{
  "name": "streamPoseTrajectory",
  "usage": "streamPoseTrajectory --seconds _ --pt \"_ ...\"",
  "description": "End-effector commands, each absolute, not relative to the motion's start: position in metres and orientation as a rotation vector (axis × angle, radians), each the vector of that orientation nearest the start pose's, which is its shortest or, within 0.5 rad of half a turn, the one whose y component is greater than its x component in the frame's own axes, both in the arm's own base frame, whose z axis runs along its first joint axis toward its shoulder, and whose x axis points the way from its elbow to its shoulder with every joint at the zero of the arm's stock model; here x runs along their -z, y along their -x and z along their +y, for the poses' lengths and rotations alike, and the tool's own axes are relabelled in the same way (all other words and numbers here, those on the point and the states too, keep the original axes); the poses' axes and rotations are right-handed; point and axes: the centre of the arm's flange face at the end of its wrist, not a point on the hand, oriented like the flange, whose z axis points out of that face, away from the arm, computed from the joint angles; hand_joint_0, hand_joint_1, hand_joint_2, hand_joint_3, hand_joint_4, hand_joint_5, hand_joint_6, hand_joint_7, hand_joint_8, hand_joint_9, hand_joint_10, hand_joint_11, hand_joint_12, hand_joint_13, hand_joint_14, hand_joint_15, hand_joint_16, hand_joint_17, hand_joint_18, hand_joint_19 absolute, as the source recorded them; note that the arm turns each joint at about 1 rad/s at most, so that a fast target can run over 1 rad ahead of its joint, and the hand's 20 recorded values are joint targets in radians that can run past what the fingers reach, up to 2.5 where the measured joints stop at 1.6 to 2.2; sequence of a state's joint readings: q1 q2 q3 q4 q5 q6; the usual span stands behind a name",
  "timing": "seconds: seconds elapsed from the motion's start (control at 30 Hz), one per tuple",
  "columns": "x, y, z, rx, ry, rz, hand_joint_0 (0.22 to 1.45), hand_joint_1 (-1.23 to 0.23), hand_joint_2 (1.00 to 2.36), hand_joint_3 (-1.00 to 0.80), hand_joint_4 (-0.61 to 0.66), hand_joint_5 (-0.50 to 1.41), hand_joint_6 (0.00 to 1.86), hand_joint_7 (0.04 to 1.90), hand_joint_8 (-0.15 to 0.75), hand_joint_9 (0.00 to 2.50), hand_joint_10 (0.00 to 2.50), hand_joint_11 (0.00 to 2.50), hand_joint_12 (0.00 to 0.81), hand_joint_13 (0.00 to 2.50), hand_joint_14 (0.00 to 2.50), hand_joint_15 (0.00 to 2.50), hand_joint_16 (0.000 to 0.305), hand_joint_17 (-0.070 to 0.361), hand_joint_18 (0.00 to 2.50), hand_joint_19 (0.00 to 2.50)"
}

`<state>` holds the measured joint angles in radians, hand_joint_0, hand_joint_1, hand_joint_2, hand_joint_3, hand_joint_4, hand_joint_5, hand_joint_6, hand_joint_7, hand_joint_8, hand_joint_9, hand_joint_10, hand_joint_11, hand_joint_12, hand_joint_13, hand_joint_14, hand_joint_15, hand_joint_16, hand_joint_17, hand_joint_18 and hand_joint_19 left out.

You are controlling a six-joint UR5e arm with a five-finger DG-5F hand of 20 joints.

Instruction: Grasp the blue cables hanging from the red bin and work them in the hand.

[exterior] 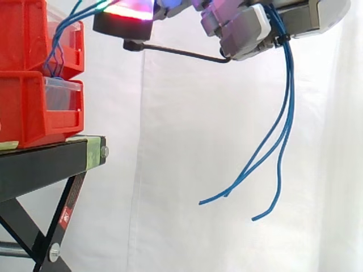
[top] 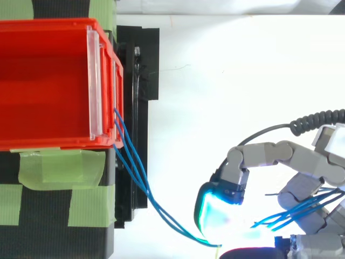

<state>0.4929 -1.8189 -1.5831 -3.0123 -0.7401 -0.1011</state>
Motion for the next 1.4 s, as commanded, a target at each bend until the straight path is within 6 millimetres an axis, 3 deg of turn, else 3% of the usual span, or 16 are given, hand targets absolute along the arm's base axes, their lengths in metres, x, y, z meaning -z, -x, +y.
streamPoseTrajectory --seconds 0.0,1.37 --pt "-0.3662 -0.5702 0.0723 -0.775 -1.298 1.131 1.01 -0.59 1.0 0.16 0.37 0.2 0.78 1.2 0.455 1.81 2.5 2.5 0.533 1.89 2.5 1.4 0.203 0.153 2.5 0.76" --pt "-0.3668 -0.5704 0.0725 -0.777 -1.299 1.131 1.0 -0.59 1.0 0.15 0.38 0.19 0.8 1.2 0.455 1.81 2.5 2.5 0.533 1.89 2.5 1.4 0.203 0.153 2.5 0.76"
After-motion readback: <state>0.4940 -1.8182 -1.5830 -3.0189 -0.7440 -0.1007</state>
